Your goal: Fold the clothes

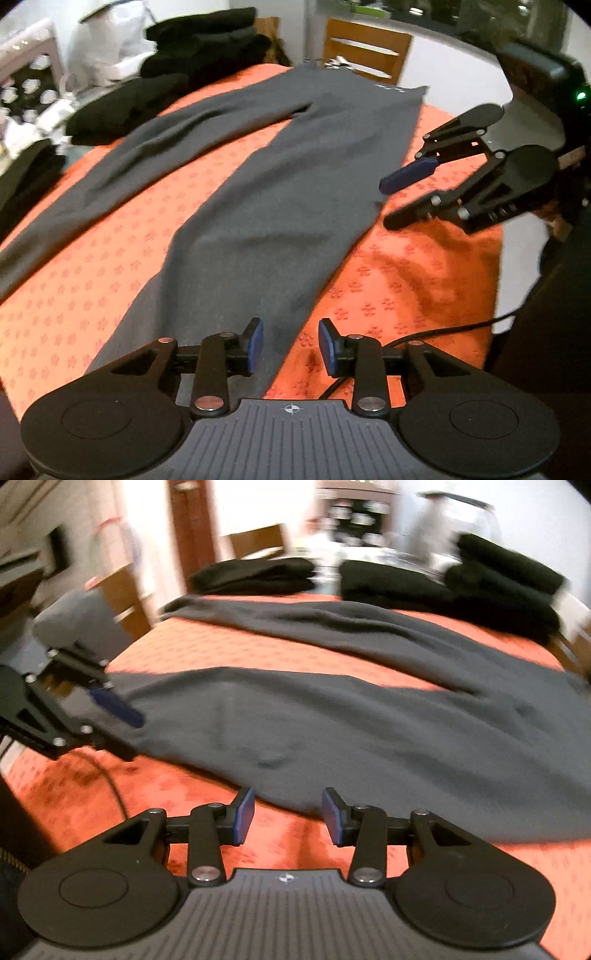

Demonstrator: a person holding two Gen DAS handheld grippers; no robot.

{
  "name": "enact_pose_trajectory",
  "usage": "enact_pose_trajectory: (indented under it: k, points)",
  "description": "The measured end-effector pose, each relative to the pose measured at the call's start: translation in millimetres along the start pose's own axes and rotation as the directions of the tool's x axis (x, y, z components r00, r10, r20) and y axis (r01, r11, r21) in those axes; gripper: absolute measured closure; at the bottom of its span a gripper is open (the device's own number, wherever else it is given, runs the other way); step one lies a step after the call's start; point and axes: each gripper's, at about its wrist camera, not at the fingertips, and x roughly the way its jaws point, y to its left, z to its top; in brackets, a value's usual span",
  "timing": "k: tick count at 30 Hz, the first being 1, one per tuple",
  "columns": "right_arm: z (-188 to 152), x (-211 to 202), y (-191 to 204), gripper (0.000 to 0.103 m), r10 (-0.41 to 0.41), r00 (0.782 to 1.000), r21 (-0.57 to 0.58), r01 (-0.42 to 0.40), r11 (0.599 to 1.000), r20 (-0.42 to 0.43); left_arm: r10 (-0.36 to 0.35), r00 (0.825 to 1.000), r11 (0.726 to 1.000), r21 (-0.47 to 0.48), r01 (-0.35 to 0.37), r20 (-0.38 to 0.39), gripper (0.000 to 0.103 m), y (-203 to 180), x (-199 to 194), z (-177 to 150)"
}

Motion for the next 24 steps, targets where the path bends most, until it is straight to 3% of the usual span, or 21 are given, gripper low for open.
enact_pose_trajectory:
  k: [2,7,9,11,12,17,18,21,23,24]
  points:
    - [7,9,12,0.056,0.025,1.0,-0.102,-0.026,0.994,-0.014,0.041,0.999,0.999,-0.016,-0.041,0.015,0.067,-5,3,-2]
    - [11,31,37,0.058,0.001,1.0,-0.295,-0.009,0.955,-0.028,0.102,0.994,0.995,-0.009,-0.102,0.049,0.067,-22,12,-3]
    - [10,33,39,0.059,0.025,1.0,-0.317,-0.029,0.948,-0.017,0.124,0.991,0.992,-0.027,-0.123,0.055,0.067,-26,16,-2]
    - [14,33,37,0.077,0.007,1.0,-0.304,-0.01,0.953,-0.011,0.148,0.987,0.988,-0.045,-0.146,0.06,0.067,-29,19,-1]
    - [17,31,35,0.099,0.009,1.0,-0.295,-0.009,0.955,0.0,0.163,0.985,0.986,-0.04,-0.161,0.064,0.067,-32,21,0]
    - [31,12,33,0.1,0.04,0.997,-0.263,-0.022,0.965,0.063,0.273,0.958,0.961,0.027,-0.277,0.091,0.07,-43,32,3]
    - [32,10,33,0.1,0.042,0.997,-0.272,-0.024,0.962,0.062,0.285,0.954,0.957,0.031,-0.289,0.093,0.085,-43,32,2]
    - [33,9,33,0.099,0.045,0.998,-0.284,-0.028,0.958,0.054,0.316,0.943,0.946,0.04,-0.321,0.101,0.098,-44,29,1]
    - [30,8,34,0.093,0.041,0.998,-0.305,-0.026,0.952,0.043,0.322,0.94,0.945,0.024,-0.327,0.109,0.099,-40,24,0]
    - [28,8,35,0.082,0.039,0.999,-0.315,-0.026,0.949,0.038,0.323,0.94,0.945,0.008,-0.326,0.111,0.099,-39,21,2]
